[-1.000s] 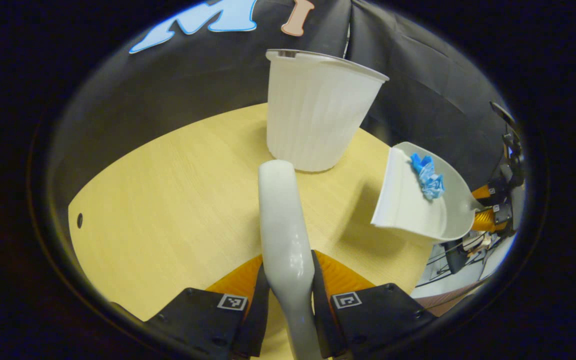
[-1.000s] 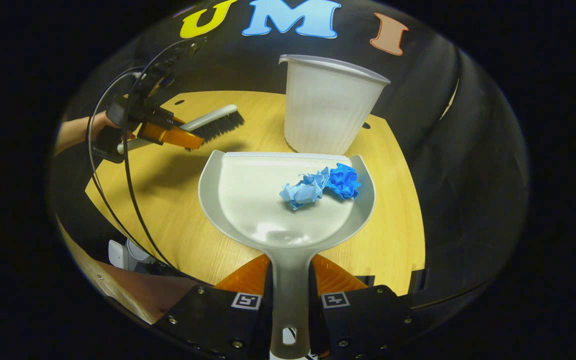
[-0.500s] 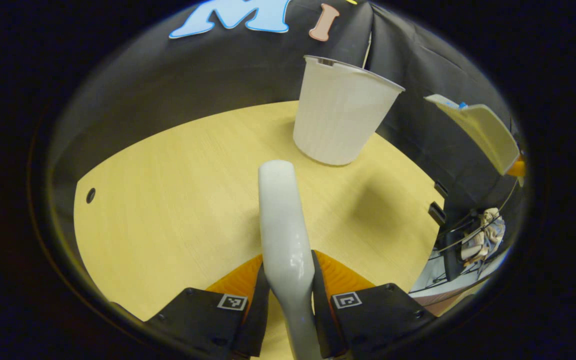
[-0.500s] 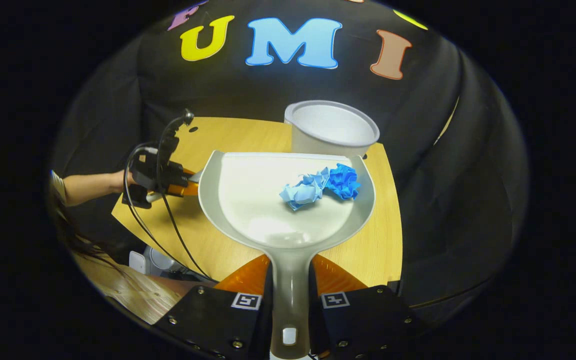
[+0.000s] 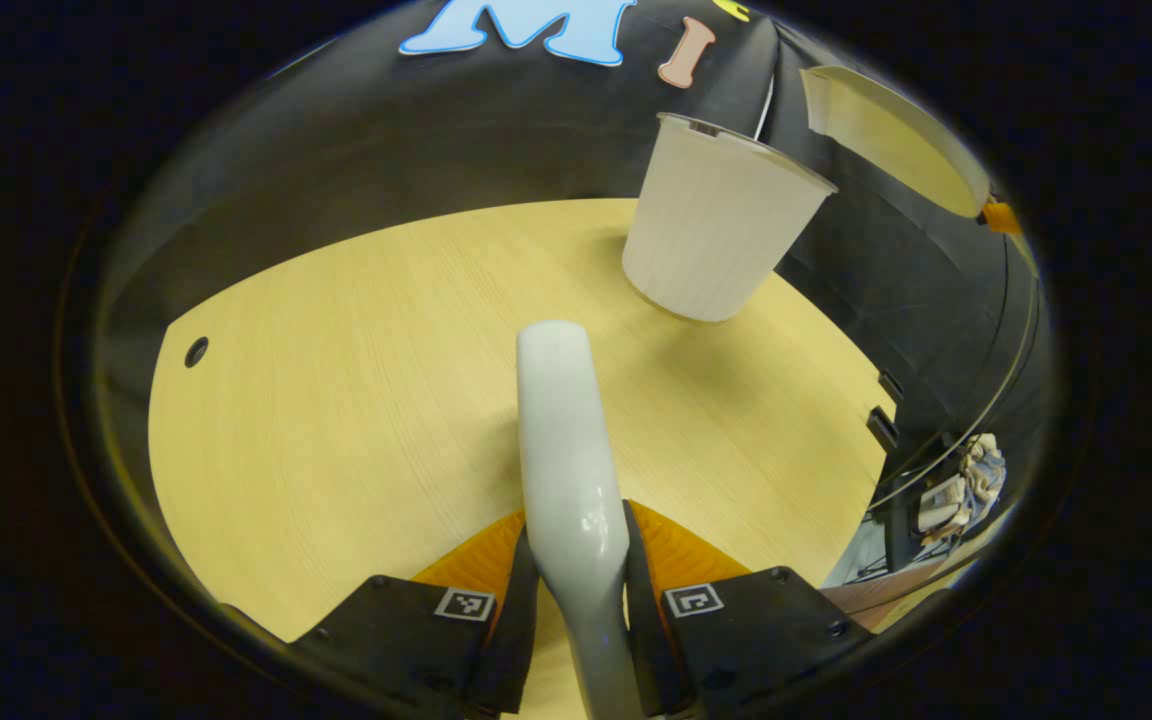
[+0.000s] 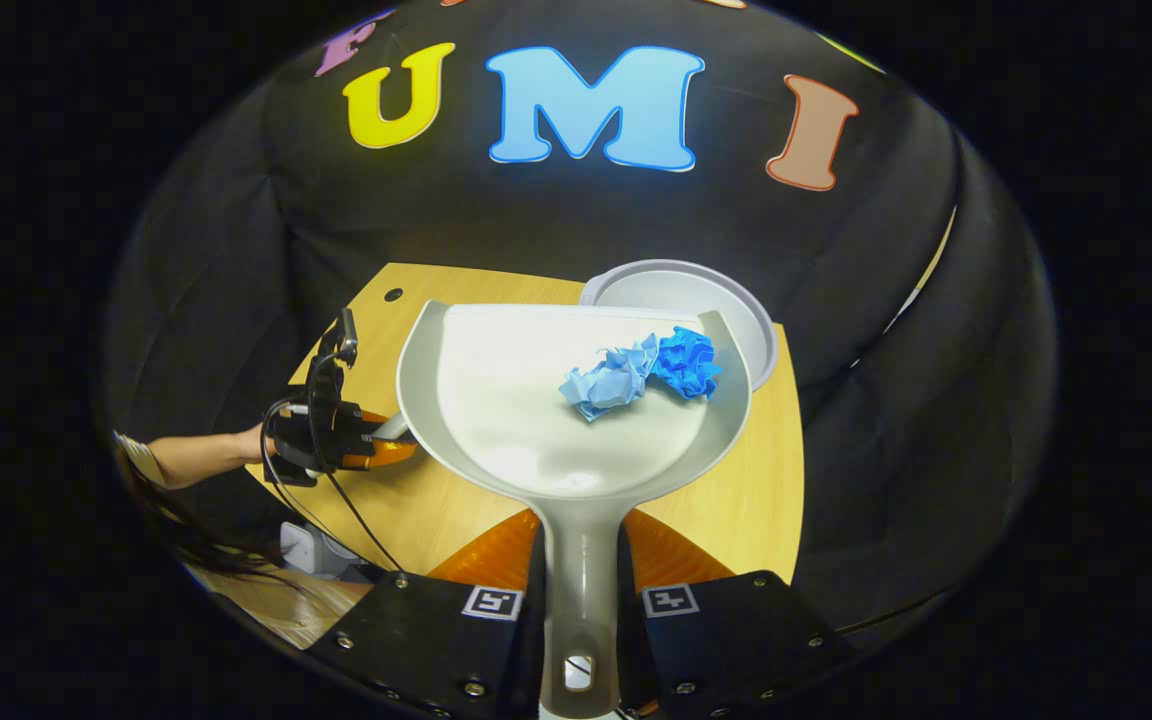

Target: Pick up the small broom and dustpan from the desktop, sweep the trash into the dustpan with the broom, and then empty the trash into the garbage bin.

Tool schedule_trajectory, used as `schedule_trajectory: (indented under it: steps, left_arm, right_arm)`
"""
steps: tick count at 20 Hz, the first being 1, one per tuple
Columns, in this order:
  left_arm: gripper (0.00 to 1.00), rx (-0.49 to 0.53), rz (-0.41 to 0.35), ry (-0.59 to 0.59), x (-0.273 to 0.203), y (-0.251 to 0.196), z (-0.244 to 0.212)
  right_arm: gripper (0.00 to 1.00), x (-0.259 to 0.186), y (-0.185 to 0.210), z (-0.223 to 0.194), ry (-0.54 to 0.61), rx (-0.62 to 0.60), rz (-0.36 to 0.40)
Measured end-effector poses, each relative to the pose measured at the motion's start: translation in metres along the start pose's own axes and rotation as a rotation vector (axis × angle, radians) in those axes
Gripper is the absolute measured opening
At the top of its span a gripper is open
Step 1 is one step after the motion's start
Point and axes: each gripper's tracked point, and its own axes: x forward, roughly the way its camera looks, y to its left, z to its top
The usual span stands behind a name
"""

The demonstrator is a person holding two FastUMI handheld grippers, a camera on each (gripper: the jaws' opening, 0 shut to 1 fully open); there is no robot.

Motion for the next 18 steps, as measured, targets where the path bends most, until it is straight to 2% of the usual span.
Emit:
schedule_trajectory:
  steps: [3,7,8,9,12,18]
  left_arm:
    - [0.48,0.007,0.017,0.002,-0.006,0.008,-0.001]
    - [0.47,-0.019,0.001,0.032,-0.014,0.006,-0.009]
    - [0.50,-0.023,-0.003,0.034,-0.016,0.006,-0.012]
    - [0.45,-0.028,-0.004,0.036,-0.017,0.007,-0.012]
    - [0.50,-0.048,-0.003,0.046,-0.018,0.010,-0.016]
    - [0.47,-0.061,-0.006,0.045,-0.016,0.011,-0.016]
  right_arm:
    - [0.29,0.018,0.004,0.019,0.066,0.112,0.089]
    - [0.29,0.033,0.005,0.053,0.106,0.341,0.214]
    - [0.29,0.037,0.002,0.060,0.105,0.394,0.234]
    - [0.29,0.041,-0.002,0.067,0.100,0.440,0.250]
    - [0.29,0.051,-0.008,0.081,0.077,0.594,0.299]
    - [0.29,0.056,-0.013,0.113,-0.043,0.955,0.509]
